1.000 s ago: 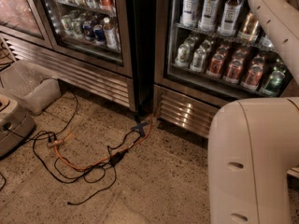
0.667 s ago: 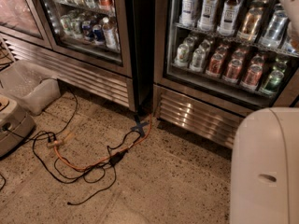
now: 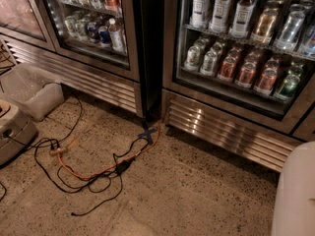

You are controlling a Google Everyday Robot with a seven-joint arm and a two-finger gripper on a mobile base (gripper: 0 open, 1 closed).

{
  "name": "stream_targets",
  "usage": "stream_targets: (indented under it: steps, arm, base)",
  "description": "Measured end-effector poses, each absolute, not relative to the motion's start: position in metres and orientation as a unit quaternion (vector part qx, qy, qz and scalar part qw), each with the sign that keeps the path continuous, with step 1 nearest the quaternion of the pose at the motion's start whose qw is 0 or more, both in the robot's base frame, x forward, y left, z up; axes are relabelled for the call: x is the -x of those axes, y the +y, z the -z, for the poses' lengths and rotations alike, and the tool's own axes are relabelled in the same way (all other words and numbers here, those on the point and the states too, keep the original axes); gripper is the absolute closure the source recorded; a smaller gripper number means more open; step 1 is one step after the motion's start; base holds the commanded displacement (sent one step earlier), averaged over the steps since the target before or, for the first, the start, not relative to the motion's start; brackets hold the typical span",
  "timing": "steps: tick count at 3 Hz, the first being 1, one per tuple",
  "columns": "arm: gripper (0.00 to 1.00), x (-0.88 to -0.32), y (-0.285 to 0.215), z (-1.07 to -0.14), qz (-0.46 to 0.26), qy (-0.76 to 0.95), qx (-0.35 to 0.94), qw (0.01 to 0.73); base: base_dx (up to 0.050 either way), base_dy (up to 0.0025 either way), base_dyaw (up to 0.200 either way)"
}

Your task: Close left fridge door

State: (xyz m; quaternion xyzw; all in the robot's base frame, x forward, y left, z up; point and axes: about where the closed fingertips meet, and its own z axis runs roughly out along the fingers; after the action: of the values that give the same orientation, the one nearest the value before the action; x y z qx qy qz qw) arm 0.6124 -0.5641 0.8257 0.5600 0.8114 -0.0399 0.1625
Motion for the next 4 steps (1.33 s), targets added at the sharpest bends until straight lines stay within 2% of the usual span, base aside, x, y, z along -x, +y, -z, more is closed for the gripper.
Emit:
stream_targets:
  steps: [2,3,4]
  arm:
    - [1.00,-0.591,-0.560,-0.789,-0.026,0.781,-0.615,0.102]
    - [1.00,-0.621,-0.524,-0.753,-0.059,0.820,-0.565,0.076]
    - [1.00,-0.668,-0.475,-0.741,-0.136,0.865,-0.474,0.091]
  base:
    - [0.000,0.00000,0.000]
    - [0.000,0.00000,0.000]
    - [0.000,0.00000,0.000]
